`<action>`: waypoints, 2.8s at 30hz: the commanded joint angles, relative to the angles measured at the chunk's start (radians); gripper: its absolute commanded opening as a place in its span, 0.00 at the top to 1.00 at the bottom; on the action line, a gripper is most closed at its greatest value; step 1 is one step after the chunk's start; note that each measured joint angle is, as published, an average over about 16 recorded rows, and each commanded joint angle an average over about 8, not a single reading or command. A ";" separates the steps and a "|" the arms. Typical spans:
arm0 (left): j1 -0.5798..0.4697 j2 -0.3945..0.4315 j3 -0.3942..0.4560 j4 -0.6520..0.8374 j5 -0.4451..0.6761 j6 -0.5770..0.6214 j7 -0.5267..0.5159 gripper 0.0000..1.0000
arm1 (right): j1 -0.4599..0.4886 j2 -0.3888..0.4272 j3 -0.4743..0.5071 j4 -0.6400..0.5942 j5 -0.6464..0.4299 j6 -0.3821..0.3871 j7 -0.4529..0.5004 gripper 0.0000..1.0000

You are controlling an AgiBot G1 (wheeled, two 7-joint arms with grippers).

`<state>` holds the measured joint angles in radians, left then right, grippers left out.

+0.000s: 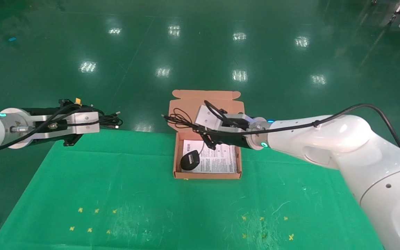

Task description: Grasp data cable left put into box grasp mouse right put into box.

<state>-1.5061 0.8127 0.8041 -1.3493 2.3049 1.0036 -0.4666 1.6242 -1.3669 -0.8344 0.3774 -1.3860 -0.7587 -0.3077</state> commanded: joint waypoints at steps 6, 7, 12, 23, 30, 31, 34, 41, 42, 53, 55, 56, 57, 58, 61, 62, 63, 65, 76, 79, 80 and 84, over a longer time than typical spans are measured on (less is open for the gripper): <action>0.000 0.000 0.000 0.001 0.000 0.000 0.000 1.00 | -0.015 0.002 -0.070 -0.041 0.043 0.035 0.040 0.38; 0.000 0.000 0.000 0.002 0.000 0.000 0.000 1.00 | -0.015 0.003 -0.076 -0.041 0.045 0.034 0.042 0.26; 0.004 0.021 0.006 0.014 -0.019 -0.014 0.020 1.00 | -0.022 0.020 -0.095 -0.021 0.054 0.033 0.055 0.00; 0.046 0.179 0.041 0.128 -0.096 -0.179 0.164 1.00 | -0.011 0.185 -0.100 0.083 0.050 0.013 0.101 0.00; 0.067 0.316 0.065 0.273 -0.118 -0.314 0.255 1.00 | -0.013 0.329 -0.102 0.206 0.026 0.018 0.145 0.00; 0.068 0.333 0.068 0.294 -0.122 -0.329 0.267 1.00 | -0.015 0.347 -0.103 0.225 0.022 0.020 0.154 0.00; 0.072 0.387 0.077 0.359 -0.138 -0.372 0.304 1.00 | -0.022 0.403 -0.107 0.283 0.008 0.027 0.187 0.00; 0.074 0.506 0.104 0.508 -0.187 -0.454 0.404 1.00 | -0.053 0.529 -0.119 0.442 -0.026 0.051 0.294 0.00; 0.075 0.518 0.110 0.524 -0.197 -0.465 0.420 1.00 | -0.059 0.546 -0.120 0.468 -0.031 0.055 0.312 0.00; 0.083 0.555 0.214 0.582 -0.359 -0.548 0.540 1.00 | -0.117 0.682 -0.145 0.695 -0.099 0.117 0.506 0.00; 0.079 0.556 0.240 0.590 -0.393 -0.563 0.554 1.00 | -0.125 0.698 -0.150 0.730 -0.114 0.131 0.542 0.00; 0.076 0.557 0.252 0.594 -0.410 -0.569 0.559 0.93 | -0.129 0.705 -0.152 0.746 -0.122 0.137 0.559 0.00; 0.074 0.557 0.262 0.598 -0.424 -0.575 0.564 0.81 | -0.132 0.710 -0.154 0.758 -0.129 0.142 0.573 0.00; 0.072 0.558 0.273 0.603 -0.439 -0.581 0.567 0.68 | -0.135 0.717 -0.157 0.773 -0.136 0.146 0.588 0.00; 0.067 0.562 0.301 0.617 -0.479 -0.596 0.574 0.31 | -0.142 0.732 -0.162 0.807 -0.155 0.159 0.620 0.00; 0.065 0.563 0.306 0.621 -0.487 -0.598 0.574 0.18 | -0.143 0.735 -0.164 0.813 -0.159 0.161 0.625 0.00; 0.065 0.564 0.309 0.624 -0.493 -0.600 0.574 0.06 | -0.144 0.737 -0.165 0.818 -0.162 0.163 0.628 0.00; 0.064 0.565 0.314 0.629 -0.502 -0.603 0.573 0.00 | -0.146 0.740 -0.166 0.824 -0.167 0.166 0.631 0.00; 0.066 0.534 0.305 0.591 -0.493 -0.596 0.567 0.00 | -0.143 0.731 -0.164 0.808 -0.159 0.164 0.623 0.00; 0.059 0.518 0.302 0.575 -0.490 -0.610 0.554 0.00 | -0.136 0.733 -0.157 0.821 -0.160 0.174 0.614 0.00; 0.054 0.514 0.300 0.571 -0.485 -0.619 0.550 0.00 | -0.129 0.734 -0.155 0.828 -0.162 0.176 0.608 0.00; 0.024 0.504 0.288 0.562 -0.461 -0.662 0.537 0.00 | -0.091 0.741 -0.145 0.859 -0.187 0.174 0.581 0.00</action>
<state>-1.4805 1.3183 1.0910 -0.7864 1.8363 0.3475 0.0750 1.5343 -0.6259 -0.9847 1.2310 -1.5794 -0.5966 0.2801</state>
